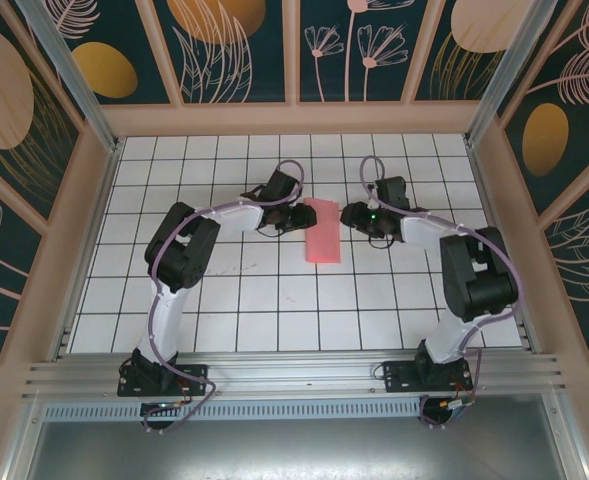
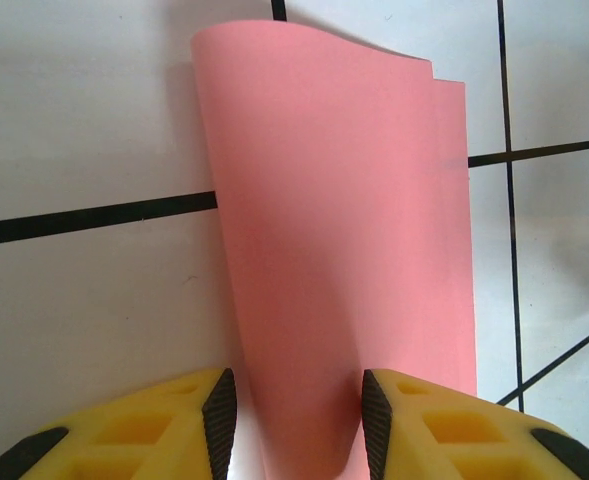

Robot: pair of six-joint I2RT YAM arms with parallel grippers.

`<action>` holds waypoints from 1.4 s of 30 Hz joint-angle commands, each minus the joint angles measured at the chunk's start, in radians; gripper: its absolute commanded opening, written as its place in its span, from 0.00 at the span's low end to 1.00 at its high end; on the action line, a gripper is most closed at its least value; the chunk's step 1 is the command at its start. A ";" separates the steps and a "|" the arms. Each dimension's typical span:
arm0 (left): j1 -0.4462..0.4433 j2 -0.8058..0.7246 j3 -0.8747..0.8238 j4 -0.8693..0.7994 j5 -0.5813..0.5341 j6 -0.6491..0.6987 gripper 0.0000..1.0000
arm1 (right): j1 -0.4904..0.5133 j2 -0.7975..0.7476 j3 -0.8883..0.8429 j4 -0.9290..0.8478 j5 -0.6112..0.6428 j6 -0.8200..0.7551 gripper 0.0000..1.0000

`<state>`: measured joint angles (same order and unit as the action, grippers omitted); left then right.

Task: Fold a paper plane with a square sheet of paper (fold left side to right side)
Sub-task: First fold in half a square sheet of paper at the center of the table.

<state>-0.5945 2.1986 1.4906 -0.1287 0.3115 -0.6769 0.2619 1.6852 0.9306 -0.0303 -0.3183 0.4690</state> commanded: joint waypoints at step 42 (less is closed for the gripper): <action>-0.070 0.145 0.186 -0.219 -0.107 0.129 0.49 | -0.090 -0.243 -0.231 0.161 -0.084 0.101 0.84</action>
<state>-0.6407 2.2650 1.6707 -0.3504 0.2005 -0.5751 0.1772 1.4769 0.7170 0.1169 -0.3878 0.5606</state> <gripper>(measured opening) 0.487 0.838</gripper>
